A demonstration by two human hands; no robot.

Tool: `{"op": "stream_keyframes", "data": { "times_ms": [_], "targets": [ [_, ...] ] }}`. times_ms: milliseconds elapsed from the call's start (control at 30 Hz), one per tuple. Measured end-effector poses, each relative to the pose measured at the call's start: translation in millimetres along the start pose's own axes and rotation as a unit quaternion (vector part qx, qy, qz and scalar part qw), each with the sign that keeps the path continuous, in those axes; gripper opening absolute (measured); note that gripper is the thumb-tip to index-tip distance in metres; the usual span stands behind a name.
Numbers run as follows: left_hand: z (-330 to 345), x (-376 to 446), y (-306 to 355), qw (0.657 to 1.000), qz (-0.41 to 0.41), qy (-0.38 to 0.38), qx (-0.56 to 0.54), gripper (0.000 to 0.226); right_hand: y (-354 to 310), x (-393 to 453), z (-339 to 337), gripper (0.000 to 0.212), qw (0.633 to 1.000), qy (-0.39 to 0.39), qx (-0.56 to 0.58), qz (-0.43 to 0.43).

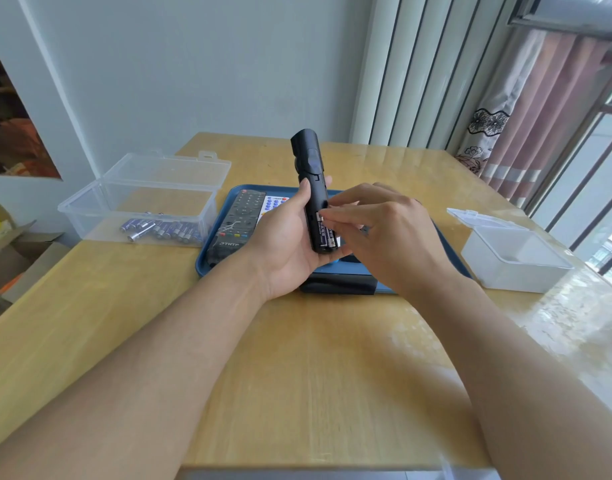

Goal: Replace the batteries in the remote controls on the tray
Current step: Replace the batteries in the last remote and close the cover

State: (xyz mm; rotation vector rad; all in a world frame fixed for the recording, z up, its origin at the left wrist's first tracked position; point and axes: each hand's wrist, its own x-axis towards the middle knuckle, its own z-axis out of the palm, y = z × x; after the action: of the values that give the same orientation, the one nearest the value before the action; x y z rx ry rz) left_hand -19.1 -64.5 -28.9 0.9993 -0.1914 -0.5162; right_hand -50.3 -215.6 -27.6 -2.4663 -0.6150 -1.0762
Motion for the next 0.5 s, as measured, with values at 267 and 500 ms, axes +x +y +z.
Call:
{"op": "stream_keyframes", "data": {
  "times_ms": [267, 500],
  "targets": [
    [-1.7, 1.0, -3.8, 0.999, 0.012, 0.013, 0.041, 0.043, -1.4, 1.4, 1.5, 0.015, 0.999, -0.041, -0.014, -0.006],
    [-2.4, 2.6, -6.4, 0.999, 0.002, 0.031, 0.036, 0.043, -5.1, 2.0, 1.7, 0.014, 0.997, -0.063, 0.020, 0.036]
  ]
}}
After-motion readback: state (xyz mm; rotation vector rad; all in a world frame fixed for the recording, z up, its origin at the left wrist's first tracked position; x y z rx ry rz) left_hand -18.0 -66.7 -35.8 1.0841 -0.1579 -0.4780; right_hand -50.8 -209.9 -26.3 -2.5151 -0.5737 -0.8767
